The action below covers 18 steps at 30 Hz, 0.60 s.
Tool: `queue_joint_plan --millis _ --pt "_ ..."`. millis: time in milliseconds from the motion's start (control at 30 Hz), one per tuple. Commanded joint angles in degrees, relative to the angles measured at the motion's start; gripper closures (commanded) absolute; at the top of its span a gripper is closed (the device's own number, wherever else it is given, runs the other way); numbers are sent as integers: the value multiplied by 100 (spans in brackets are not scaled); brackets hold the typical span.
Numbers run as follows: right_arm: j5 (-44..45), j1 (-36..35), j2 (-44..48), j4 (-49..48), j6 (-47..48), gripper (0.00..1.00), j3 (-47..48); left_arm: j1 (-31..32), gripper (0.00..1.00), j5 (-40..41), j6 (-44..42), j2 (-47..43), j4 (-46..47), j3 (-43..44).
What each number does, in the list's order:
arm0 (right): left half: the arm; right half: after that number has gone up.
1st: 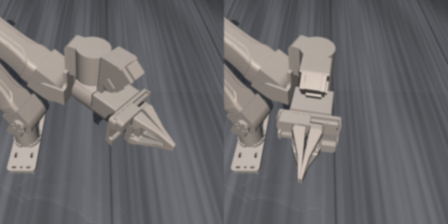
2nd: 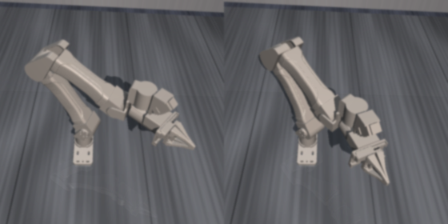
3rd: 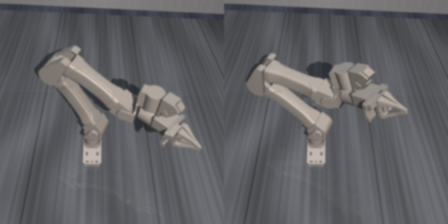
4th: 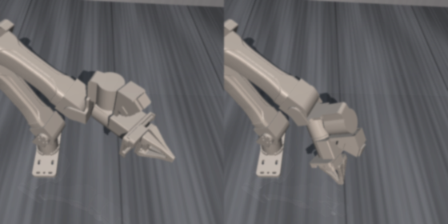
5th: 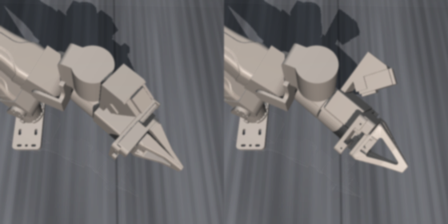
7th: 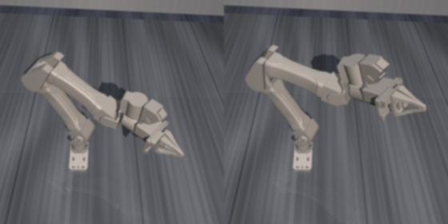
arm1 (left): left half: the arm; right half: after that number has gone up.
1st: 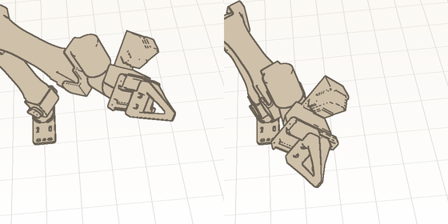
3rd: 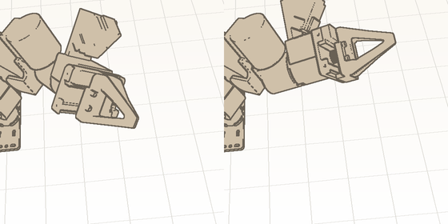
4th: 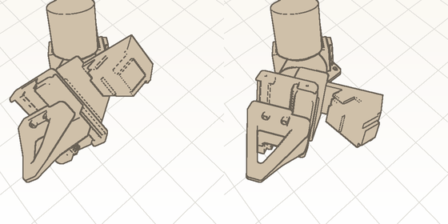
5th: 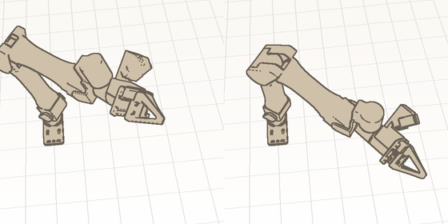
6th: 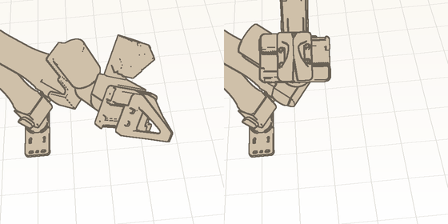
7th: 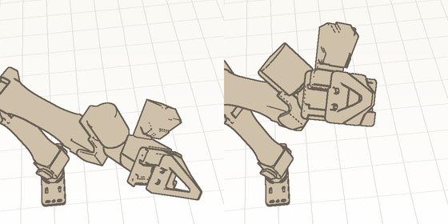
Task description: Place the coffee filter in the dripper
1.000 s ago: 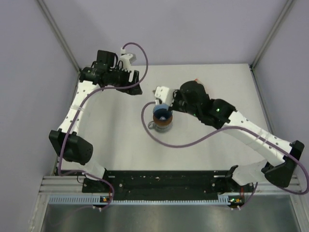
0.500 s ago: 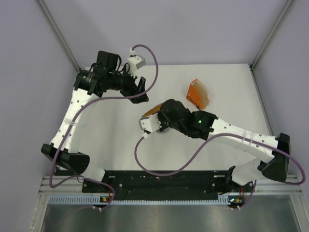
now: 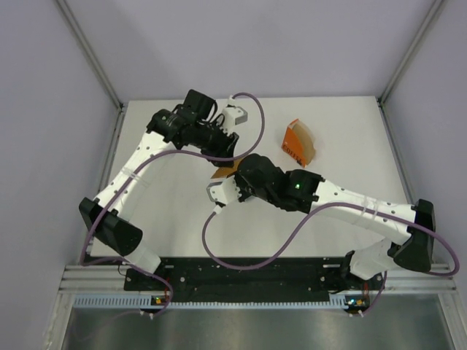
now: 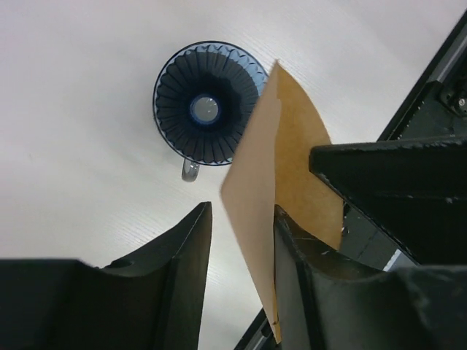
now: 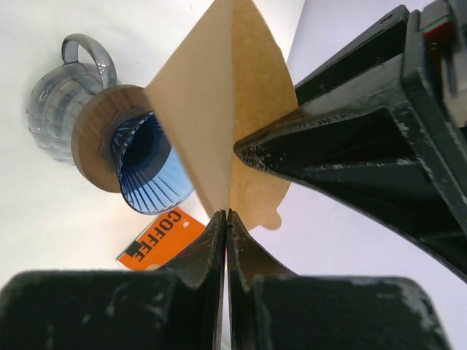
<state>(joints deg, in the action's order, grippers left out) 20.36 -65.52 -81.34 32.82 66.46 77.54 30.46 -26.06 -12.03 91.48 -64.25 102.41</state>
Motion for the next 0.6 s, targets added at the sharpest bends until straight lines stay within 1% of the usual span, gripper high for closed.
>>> queue_joint_plan --millis 0,100,167,200,233,300,367,433,467,500,533,567 --pt "91 -67 4 -56 -19 100 34 13 65 724 43 45 298 -72" --pt "108 -58 30 -56 -19 100 -37 -5 74 884 148 54 395 -63" --pt "100 -67 57 -65 -54 100 -98 -5 77 805 148 54 404 -63" --pt "91 -67 74 -56 -80 100 -125 -5 80 761 140 63 404 -81" --pt "56 -67 101 -56 -115 100 -134 -5 85 709 131 71 413 -90" --pt "-23 -67 127 -82 -203 100 -186 4 100 655 148 106 439 -177" --pt "-50 -58 171 -135 -282 100 -247 -5 100 742 183 177 501 -230" --pt "90 -49 197 -249 -344 100 -362 -5 100 1145 463 221 649 -178" --pt "195 -40 206 -354 -422 96 -423 -22 100 1382 639 221 790 -143" --pt "257 -5 198 -399 -588 85 -398 -40 100 1498 771 212 913 -90" --pt "232 47 198 -390 -799 69 -319 -49 100 1508 938 169 1079 -55" --pt "118 117 232 -390 -1114 58 -205 -49 100 1508 1061 133 1229 -46"
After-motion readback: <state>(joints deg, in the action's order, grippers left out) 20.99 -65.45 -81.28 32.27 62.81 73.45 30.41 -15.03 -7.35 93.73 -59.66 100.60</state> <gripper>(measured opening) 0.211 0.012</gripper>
